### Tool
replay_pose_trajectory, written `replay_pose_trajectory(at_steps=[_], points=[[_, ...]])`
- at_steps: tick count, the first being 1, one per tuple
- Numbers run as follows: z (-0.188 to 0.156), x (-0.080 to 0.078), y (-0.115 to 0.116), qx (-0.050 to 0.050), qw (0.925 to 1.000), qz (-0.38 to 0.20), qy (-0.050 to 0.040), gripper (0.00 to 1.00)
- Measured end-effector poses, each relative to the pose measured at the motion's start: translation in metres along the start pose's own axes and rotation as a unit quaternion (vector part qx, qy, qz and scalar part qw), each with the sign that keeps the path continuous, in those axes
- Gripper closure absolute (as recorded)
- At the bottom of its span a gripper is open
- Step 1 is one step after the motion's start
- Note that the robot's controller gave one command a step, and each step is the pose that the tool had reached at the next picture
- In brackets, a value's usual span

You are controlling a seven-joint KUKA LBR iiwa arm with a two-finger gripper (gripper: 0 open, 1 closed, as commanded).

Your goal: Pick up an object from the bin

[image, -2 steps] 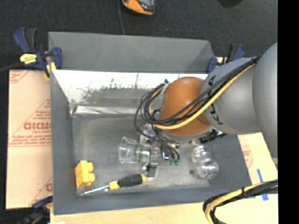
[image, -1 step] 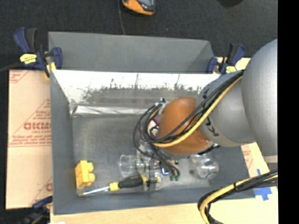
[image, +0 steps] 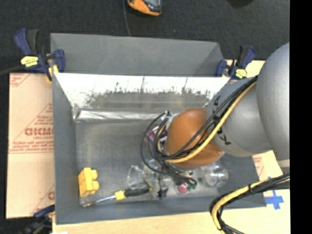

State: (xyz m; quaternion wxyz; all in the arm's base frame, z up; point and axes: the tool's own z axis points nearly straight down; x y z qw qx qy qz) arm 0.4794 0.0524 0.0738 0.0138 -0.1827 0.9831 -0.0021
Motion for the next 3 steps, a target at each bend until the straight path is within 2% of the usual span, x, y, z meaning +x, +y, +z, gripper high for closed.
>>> replay_pose_trajectory(at_steps=[1,2,3], points=[[0.0,0.0,0.0,0.0,1.0,0.0,0.0,1.0],[-0.024,0.004,0.001,-0.002,1.0,-0.001,0.0077,1.0],[-0.069,0.002,0.001,-0.002,1.0,0.0,0.0069,1.0]])
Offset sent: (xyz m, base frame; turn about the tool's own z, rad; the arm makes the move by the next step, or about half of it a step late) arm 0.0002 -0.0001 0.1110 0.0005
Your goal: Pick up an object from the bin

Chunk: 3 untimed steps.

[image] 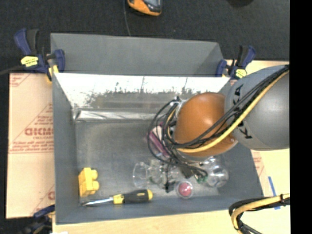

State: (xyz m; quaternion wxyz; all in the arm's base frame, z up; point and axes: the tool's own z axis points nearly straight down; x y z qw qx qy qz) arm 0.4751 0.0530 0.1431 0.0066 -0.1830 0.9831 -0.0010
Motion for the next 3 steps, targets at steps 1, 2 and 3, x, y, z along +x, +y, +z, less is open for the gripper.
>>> replay_pose_trajectory(at_steps=[1,2,3], points=[[-0.029,-0.002,-0.001,0.001,1.0,0.001,-0.0043,1.0],[-0.035,-0.002,-0.002,0.001,1.0,0.003,-0.0041,1.0],[-0.055,-0.002,-0.002,0.001,1.0,0.004,-0.0039,1.0]])
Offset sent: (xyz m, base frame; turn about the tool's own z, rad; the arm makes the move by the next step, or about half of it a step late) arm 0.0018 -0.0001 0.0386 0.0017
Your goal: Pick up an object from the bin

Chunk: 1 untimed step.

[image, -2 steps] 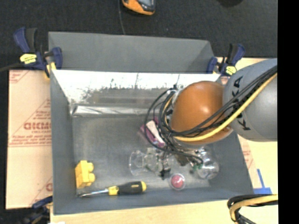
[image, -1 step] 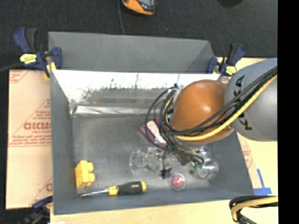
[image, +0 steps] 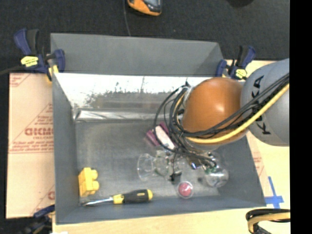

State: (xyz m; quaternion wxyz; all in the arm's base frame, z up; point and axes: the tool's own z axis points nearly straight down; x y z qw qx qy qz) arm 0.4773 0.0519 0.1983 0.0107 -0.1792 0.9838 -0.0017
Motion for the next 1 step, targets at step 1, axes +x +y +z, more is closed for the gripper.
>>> replay_pose_trajectory(at_steps=[1], points=[[-0.0097,-0.0005,-0.0006,0.0,1.0,0.001,-0.0008,1.0]])
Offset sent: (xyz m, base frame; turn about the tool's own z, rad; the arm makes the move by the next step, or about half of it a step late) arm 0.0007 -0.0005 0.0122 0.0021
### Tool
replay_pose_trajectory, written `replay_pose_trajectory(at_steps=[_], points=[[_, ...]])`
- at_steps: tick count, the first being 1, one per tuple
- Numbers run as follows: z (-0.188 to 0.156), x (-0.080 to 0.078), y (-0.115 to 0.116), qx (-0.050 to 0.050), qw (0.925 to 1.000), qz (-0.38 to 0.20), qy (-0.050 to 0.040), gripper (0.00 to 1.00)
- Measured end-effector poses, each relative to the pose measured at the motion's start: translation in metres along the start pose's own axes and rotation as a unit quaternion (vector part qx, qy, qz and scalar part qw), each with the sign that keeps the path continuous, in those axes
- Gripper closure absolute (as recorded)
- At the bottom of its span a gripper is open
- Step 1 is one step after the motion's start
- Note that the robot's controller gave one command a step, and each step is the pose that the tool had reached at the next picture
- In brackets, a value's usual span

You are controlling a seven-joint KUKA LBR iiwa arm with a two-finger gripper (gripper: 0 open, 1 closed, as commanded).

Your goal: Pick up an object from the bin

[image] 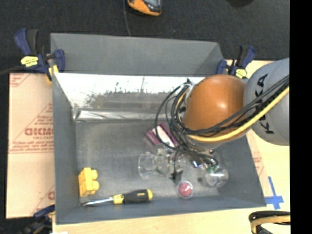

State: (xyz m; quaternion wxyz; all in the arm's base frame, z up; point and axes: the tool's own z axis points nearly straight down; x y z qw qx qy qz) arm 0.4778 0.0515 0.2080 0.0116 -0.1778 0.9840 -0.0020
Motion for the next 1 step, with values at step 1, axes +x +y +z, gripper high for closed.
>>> replay_pose_trajectory(at_steps=[1], points=[[-0.0077,-0.0002,-0.0002,0.0,1.0,0.001,-0.0003,1.0]])
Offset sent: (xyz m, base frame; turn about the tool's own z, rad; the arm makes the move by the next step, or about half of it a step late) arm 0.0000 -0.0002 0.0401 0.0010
